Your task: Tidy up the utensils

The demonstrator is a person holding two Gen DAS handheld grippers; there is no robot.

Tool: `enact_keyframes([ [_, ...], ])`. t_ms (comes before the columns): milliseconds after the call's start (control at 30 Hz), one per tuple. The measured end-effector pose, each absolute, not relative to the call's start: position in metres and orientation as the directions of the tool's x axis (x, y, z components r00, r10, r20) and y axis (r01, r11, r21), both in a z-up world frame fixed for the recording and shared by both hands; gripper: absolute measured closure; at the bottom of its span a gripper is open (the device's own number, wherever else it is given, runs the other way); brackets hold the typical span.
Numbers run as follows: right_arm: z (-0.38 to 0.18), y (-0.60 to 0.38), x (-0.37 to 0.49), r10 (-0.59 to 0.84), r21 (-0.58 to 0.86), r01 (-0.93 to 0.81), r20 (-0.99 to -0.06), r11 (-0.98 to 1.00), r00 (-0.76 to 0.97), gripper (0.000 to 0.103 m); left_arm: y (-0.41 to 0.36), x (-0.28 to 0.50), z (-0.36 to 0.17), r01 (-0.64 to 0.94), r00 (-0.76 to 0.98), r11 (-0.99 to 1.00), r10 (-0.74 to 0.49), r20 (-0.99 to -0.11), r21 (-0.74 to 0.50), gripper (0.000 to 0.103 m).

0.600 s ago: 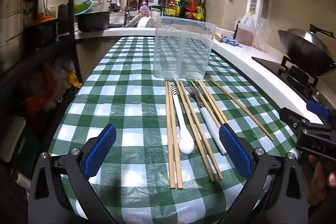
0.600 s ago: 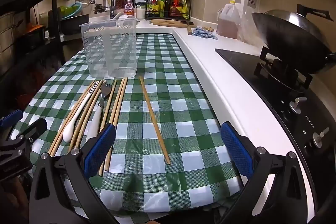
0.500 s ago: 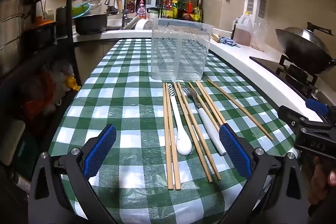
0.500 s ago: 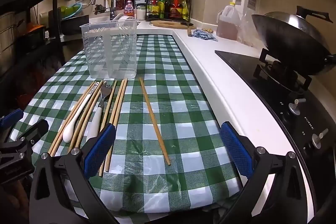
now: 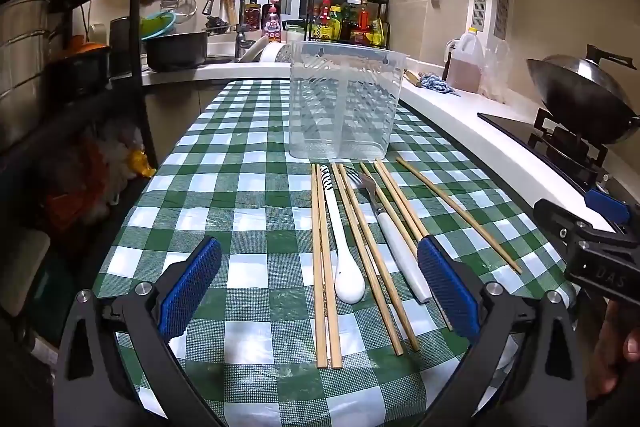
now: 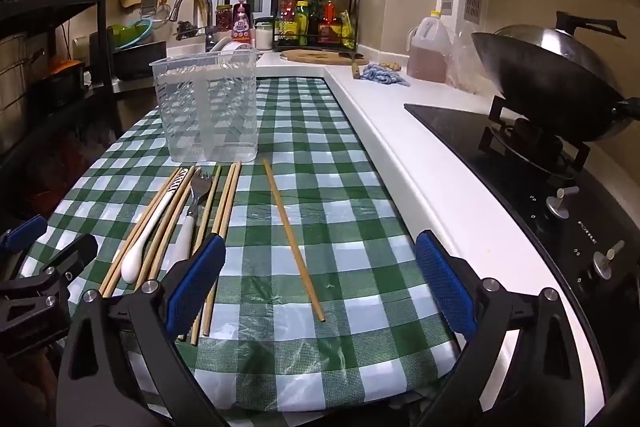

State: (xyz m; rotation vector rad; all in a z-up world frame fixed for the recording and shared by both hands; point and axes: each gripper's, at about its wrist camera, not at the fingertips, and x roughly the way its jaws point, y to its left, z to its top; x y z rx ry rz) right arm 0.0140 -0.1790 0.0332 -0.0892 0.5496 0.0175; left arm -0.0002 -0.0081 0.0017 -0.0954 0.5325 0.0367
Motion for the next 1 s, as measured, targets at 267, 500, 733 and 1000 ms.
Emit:
enact_keyframes([
  [267, 0.0329, -0.1754, 0.0126, -0.005, -0.085, -0.047, -0.526, 0.995, 0.850, 0.009, -0.0077, 0.0001, 0.0026, -0.058, 0.862, 0.995, 0.009, -0.508, -0.080, 0.008],
  [500, 0.0325, -0.1754, 0.0132, -0.002, -0.086, -0.052, -0.531, 0.995, 0.847, 0.009, -0.0079, 0.0003, 0.0035, -0.062, 0.861, 0.995, 0.012, -0.509, -0.080, 0.008],
  [733, 0.0305, -0.1750, 0.0137, -0.007, -0.087, -0.047, -0.533, 0.995, 0.846, 0.009, -0.0081, 0.0000, 0.0029, -0.063, 0.861, 0.995, 0.013, -0.508, -0.082, 0.008],
  [1000, 0.0317, -0.1752, 0.0140, -0.011, -0.093, -0.045, -0.528, 0.995, 0.849, 0.009, -0.0089, 0.0003, 0.0027, -0.062, 0.861, 0.995, 0.013, -0.509, -0.079, 0.008],
])
